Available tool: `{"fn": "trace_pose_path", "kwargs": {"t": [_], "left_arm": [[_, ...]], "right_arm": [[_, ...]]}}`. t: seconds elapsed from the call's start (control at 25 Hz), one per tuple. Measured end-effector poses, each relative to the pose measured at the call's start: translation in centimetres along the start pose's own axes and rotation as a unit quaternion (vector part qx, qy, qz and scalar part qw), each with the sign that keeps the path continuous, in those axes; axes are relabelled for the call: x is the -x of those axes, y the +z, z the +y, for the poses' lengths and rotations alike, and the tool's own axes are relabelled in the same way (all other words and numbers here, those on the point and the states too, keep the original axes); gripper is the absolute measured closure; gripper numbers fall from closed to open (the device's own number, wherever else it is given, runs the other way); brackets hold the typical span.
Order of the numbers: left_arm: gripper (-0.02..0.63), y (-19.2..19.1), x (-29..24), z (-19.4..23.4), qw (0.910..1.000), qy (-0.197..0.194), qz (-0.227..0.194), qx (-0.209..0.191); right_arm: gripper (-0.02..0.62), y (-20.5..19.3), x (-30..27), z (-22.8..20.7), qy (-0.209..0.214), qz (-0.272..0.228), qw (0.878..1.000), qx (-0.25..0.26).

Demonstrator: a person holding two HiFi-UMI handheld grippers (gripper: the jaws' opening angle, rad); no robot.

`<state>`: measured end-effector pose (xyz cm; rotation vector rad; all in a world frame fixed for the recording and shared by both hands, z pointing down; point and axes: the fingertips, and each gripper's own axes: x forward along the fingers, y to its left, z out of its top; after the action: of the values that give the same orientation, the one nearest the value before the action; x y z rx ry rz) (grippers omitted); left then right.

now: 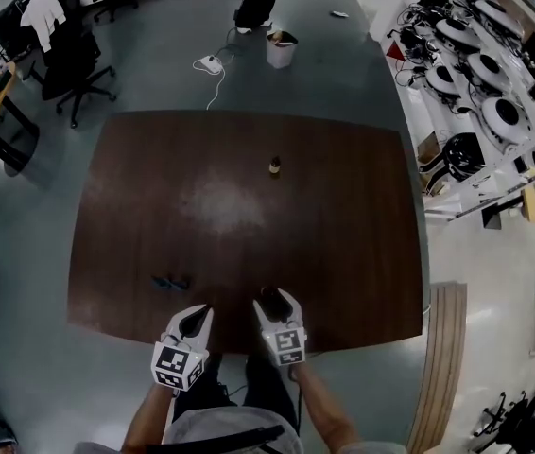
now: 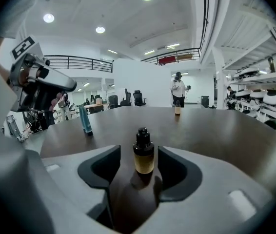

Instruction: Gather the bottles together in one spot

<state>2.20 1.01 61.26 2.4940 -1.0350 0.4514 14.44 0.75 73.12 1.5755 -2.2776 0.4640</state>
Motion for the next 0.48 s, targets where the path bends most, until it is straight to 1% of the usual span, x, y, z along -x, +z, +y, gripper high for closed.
{"fn": "trace_pose_path", "kwargs": {"t": [0.24, 0.48], "left_arm": [[0.604, -0.48, 0.46, 0.45, 1.0000, 0.003, 0.004, 0.002], [0.604, -0.33, 0.63, 0.53, 1.0000, 0.006, 0.002, 0.005]], "right_arm": [[0.365, -0.33, -0.21, -0.20, -0.018, 0.004, 1.000, 0.009], [0.405, -0.16, -0.53, -0.17, -0.021, 0.012, 0.999, 0.024]]}}
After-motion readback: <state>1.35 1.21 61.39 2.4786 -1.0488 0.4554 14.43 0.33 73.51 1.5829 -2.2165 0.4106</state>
